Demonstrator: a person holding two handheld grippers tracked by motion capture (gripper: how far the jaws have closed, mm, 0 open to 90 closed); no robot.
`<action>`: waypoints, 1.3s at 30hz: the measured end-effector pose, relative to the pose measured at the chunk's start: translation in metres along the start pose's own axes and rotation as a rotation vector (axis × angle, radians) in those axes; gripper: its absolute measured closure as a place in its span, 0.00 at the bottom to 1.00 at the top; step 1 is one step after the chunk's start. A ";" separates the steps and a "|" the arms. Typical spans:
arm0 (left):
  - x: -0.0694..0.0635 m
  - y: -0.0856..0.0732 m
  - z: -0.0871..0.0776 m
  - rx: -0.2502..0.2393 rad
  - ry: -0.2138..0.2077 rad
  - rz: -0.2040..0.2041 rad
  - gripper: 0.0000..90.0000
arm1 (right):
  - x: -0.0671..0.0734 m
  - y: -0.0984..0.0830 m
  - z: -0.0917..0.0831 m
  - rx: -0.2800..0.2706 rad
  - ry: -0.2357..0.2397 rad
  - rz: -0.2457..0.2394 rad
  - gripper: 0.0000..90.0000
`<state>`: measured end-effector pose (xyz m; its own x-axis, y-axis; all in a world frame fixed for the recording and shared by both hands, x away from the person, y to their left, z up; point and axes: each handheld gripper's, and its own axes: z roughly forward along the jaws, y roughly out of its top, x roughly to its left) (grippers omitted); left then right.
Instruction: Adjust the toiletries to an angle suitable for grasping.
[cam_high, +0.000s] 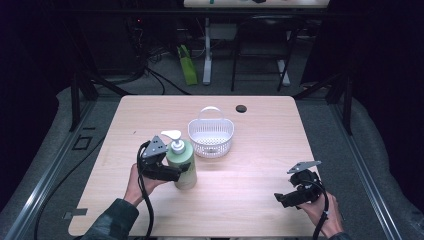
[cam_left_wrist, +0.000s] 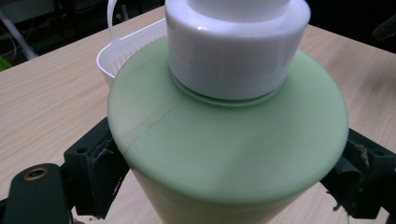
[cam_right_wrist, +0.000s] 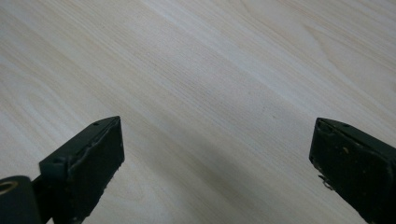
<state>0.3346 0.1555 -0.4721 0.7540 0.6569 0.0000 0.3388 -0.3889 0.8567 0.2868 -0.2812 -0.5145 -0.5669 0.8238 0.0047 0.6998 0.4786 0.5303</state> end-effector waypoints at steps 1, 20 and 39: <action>0.001 0.000 0.001 0.001 -0.002 0.002 0.14 | 0.000 0.000 0.000 0.001 -0.003 -0.002 0.03; -0.002 0.005 -0.008 -0.051 0.053 -0.048 0.03 | 0.000 0.000 -0.002 -0.010 -0.002 -0.001 0.03; -0.009 0.017 -0.017 -0.091 0.096 -0.134 0.00 | 0.000 0.000 -0.003 -0.011 -0.004 -0.002 0.03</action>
<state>0.3241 0.1539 -0.4488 0.6468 0.7593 -0.0722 0.3771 -0.2360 0.8956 0.2857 -0.2816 -0.5121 -0.5665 0.8240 0.0006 0.6940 0.4767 0.5396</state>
